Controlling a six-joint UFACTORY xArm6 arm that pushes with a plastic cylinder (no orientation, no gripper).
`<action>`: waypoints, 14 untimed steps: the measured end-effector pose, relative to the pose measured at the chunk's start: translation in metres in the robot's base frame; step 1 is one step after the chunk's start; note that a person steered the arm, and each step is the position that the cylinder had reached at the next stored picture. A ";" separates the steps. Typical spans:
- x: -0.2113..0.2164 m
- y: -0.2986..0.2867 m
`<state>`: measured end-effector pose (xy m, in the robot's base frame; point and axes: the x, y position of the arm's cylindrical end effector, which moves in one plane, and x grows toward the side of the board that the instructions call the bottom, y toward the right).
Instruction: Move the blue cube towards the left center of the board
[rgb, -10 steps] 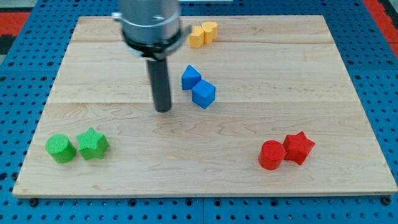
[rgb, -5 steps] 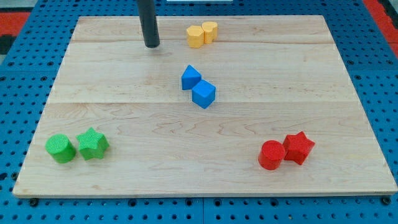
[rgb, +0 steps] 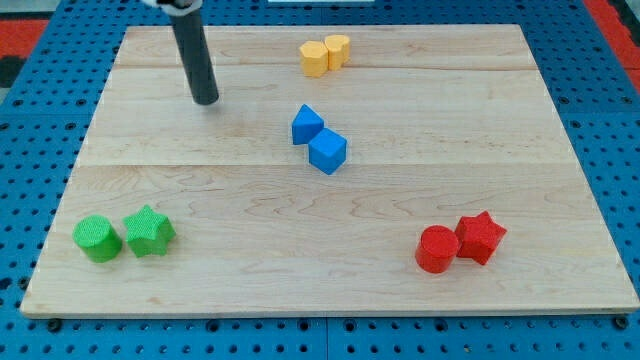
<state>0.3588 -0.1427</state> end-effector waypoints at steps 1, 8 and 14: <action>0.068 0.068; 0.034 0.292; 0.023 0.366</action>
<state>0.3820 0.2236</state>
